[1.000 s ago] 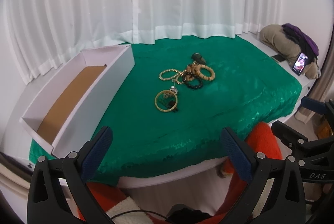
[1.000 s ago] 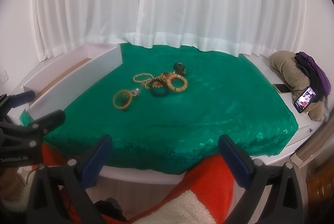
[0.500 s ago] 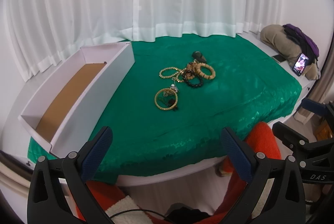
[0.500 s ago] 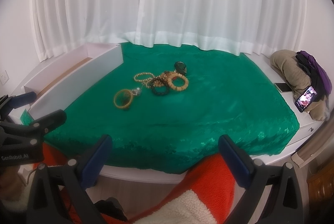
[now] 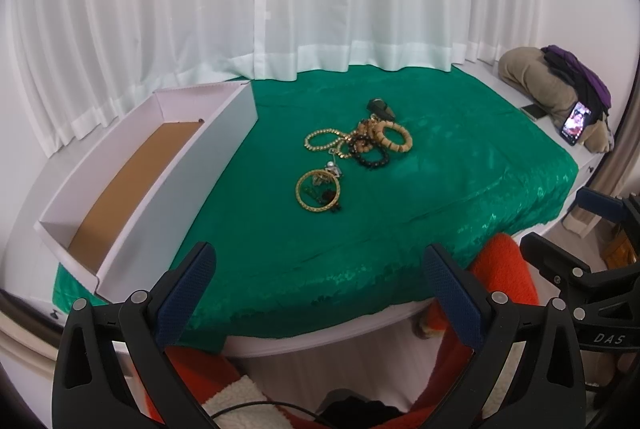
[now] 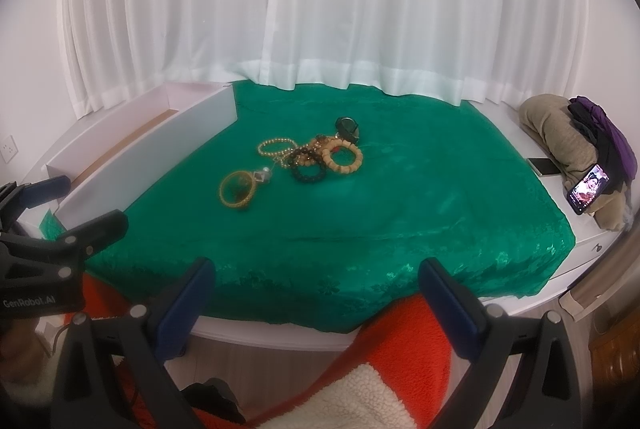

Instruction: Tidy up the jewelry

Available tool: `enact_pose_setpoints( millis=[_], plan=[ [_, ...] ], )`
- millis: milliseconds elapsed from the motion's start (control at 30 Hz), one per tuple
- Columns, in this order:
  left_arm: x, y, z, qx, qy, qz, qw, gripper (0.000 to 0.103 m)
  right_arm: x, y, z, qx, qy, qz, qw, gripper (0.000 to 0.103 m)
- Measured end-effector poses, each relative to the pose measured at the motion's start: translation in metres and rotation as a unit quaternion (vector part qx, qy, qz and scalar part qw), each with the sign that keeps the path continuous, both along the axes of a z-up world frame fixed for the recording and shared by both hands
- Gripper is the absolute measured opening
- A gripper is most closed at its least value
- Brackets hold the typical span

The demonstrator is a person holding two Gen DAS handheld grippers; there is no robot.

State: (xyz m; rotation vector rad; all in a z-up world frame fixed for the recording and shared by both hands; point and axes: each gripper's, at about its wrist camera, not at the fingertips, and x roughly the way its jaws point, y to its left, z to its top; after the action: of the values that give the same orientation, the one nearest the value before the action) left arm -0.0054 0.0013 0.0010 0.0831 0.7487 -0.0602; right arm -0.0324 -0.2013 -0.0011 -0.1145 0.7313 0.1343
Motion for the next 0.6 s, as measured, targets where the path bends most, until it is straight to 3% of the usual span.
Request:
enact_pose_setpoints(
  millis=[600],
  plan=[
    [0.0014,0.0014,0.0015,-0.001,0.002,0.0,1.0,0.103,0.0023,0.0018,-0.0004,0.002,0.0,0.001,1.0,0.103]
  ],
)
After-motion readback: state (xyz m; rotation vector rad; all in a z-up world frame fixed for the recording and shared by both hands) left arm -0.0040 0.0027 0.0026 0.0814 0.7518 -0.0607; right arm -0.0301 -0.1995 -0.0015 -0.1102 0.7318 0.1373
